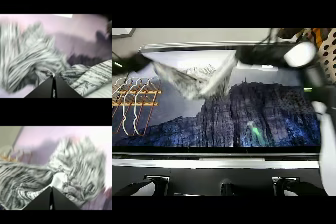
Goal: Fold the clothes and pants, and hang the long-sleeved shirts on hangers.
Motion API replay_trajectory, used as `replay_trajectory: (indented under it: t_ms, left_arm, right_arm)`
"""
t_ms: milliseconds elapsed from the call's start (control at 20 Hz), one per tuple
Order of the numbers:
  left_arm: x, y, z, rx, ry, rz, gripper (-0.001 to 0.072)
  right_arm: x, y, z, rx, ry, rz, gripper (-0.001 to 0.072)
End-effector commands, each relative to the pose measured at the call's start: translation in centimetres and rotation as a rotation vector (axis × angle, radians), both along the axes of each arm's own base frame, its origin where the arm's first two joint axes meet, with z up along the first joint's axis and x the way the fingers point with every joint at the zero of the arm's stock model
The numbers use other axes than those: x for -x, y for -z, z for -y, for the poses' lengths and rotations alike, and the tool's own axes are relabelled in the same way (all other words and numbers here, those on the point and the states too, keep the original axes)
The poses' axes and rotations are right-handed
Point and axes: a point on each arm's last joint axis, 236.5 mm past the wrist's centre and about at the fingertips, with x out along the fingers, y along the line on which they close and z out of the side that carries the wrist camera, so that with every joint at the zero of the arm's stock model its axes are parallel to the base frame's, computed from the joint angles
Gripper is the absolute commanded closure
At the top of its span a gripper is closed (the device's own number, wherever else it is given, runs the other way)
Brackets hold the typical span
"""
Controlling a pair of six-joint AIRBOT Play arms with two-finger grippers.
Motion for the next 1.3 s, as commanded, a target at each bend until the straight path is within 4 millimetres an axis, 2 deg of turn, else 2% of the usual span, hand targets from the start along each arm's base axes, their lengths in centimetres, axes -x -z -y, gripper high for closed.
replay_trajectory:
  t_ms: [0, 50, 150, 250, 350, 450, 500, 550, 600, 700, 800, 850, 900, 1050, 1150, 1250]
  left_arm:
    - [8.8, -16.8, 0.4, -0.026, -0.047, 0.429, 0.0688]
    - [12.0, -20.4, 0.3, -0.020, -0.072, 0.541, 0.0688]
    - [18.1, -25.4, 0.2, -0.007, -0.115, 0.718, 0.0687]
    - [23.0, -28.0, 0.3, -0.015, -0.138, 0.831, 0.0687]
    - [27.2, -29.8, 0.2, -0.028, -0.165, 0.923, 0.0687]
    - [29.5, -30.9, -0.1, -0.037, -0.193, 0.983, 0.0688]
    - [29.7, -31.1, -0.1, -0.034, -0.197, 0.993, 0.0688]
    - [29.4, -31.0, -0.2, -0.035, -0.196, 0.985, 0.0687]
    - [28.5, -30.6, -0.2, -0.030, -0.195, 0.966, 0.0687]
    - [25.2, -28.7, -0.7, 0.018, -0.196, 0.876, 0.0688]
    - [20.1, -25.0, -1.3, 0.028, -0.198, 0.745, 0.0688]
    - [16.9, -22.4, -1.6, 0.028, -0.199, 0.663, 0.0688]
    - [13.8, -19.5, -2.0, 0.030, -0.202, 0.580, 0.0688]
    - [4.0, -8.5, -3.4, 0.026, -0.216, 0.307, 0.0688]
    - [-1.6, -1.2, -4.1, 0.035, -0.231, 0.156, 0.0688]
    - [-6.0, 6.4, -3.8, 0.000, -0.209, 0.022, 0.0688]
  right_arm:
    - [7.6, -15.2, 5.4, 0.021, 0.110, 0.371, 0.0680]
    - [10.6, -18.4, 6.6, 0.011, 0.126, 0.451, 0.0680]
    - [16.3, -22.9, 8.5, -0.024, 0.143, 0.571, 0.0680]
    - [21.4, -25.8, 10.0, -0.056, 0.151, 0.662, 0.0680]
    - [25.3, -28.0, 11.5, -0.085, 0.173, 0.749, 0.0680]
    - [27.3, -30.1, 12.7, -0.120, 0.207, 0.831, 0.0680]
    - [27.5, -30.8, 13.1, -0.132, 0.224, 0.860, 0.0680]
    - [26.9, -31.0, 13.3, -0.129, 0.240, 0.868, 0.0680]
    - [25.8, -30.9, 13.2, -0.127, 0.251, 0.861, 0.0680]
    - [21.4, -29.6, 12.3, -0.122, 0.262, 0.808, 0.0679]
    - [15.0, -26.6, 11.1, -0.055, 0.282, 0.726, 0.0679]
    - [11.4, -24.4, 10.5, -0.028, 0.293, 0.668, 0.0679]
    - [7.5, -21.7, 9.8, -0.003, 0.305, 0.602, 0.0679]
    - [-2.6, -13.3, 7.2, 0.043, 0.308, 0.448, 0.0679]
    - [-8.3, -6.1, 5.6, 0.050, 0.312, 0.317, 0.0679]
    - [-12.8, 3.0, 4.2, 0.067, 0.315, 0.134, 0.0679]
